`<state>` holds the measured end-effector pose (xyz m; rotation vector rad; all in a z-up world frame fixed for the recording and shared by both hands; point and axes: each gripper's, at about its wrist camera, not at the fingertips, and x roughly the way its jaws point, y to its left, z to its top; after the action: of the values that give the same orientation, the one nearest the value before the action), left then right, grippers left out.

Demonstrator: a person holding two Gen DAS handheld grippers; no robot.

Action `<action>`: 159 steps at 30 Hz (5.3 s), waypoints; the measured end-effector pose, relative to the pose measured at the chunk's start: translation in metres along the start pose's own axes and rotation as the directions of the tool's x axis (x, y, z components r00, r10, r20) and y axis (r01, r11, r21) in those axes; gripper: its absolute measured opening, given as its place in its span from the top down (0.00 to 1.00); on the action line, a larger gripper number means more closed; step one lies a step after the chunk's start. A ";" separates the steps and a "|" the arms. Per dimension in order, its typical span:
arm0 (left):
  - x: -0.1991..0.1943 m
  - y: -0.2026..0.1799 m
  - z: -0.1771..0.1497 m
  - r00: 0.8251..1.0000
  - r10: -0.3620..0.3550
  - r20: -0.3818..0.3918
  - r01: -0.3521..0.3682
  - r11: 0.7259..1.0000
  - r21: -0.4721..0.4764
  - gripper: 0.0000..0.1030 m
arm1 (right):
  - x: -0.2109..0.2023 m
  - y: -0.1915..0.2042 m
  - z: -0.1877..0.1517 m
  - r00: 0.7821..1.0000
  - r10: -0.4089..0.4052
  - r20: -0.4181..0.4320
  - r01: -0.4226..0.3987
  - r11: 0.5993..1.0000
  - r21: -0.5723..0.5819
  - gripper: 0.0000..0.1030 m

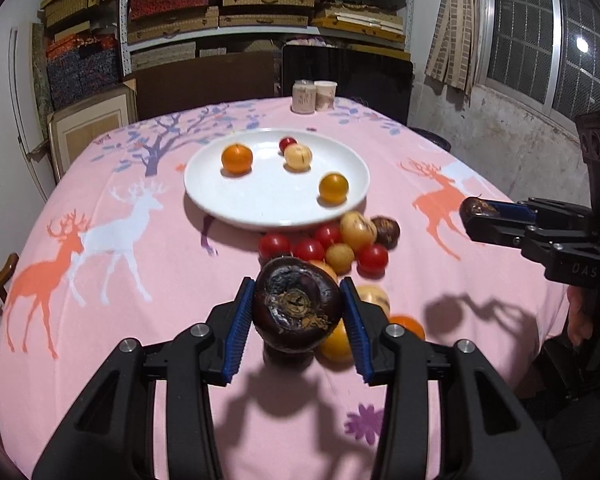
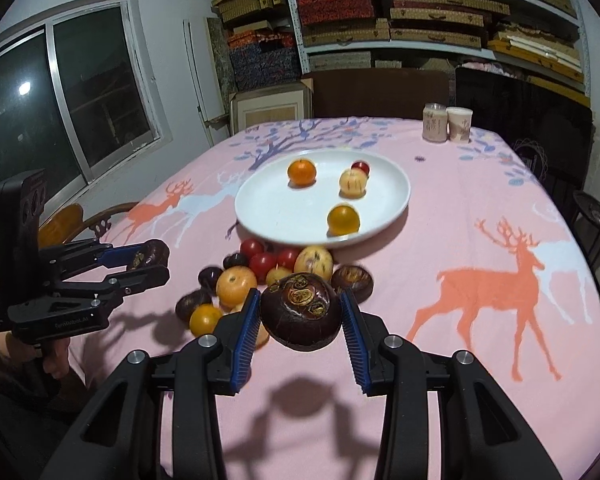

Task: Organize fruits
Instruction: 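Carry both dark brown fruits onto the white plate and open both tools, then grasp a dark brown fruit with the left tool while the right tool grasps a mandarin orange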

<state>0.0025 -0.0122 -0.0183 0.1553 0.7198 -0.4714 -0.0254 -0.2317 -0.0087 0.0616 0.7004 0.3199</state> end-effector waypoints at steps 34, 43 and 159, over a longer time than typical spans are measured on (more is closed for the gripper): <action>0.185 0.076 0.120 0.988 0.093 -0.127 -0.101 0.993 -0.059 0.59 | 0.161 -0.081 0.141 0.993 -0.080 -0.087 0.082 0.996 0.023 0.61; 0.218 0.084 0.121 0.976 0.106 -0.188 -0.119 0.991 -0.058 0.59 | 0.197 -0.090 0.141 0.987 -0.078 -0.139 0.086 0.995 0.048 0.61; 0.068 0.024 0.064 0.998 -0.028 -0.054 0.027 1.000 -0.001 0.61 | 0.054 -0.031 0.062 0.997 0.050 -0.054 -0.047 0.997 0.056 0.55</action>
<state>0.0959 -0.0346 -0.0166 0.1581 0.7755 -0.4948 0.0617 -0.2418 -0.0001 0.1229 0.7631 0.3502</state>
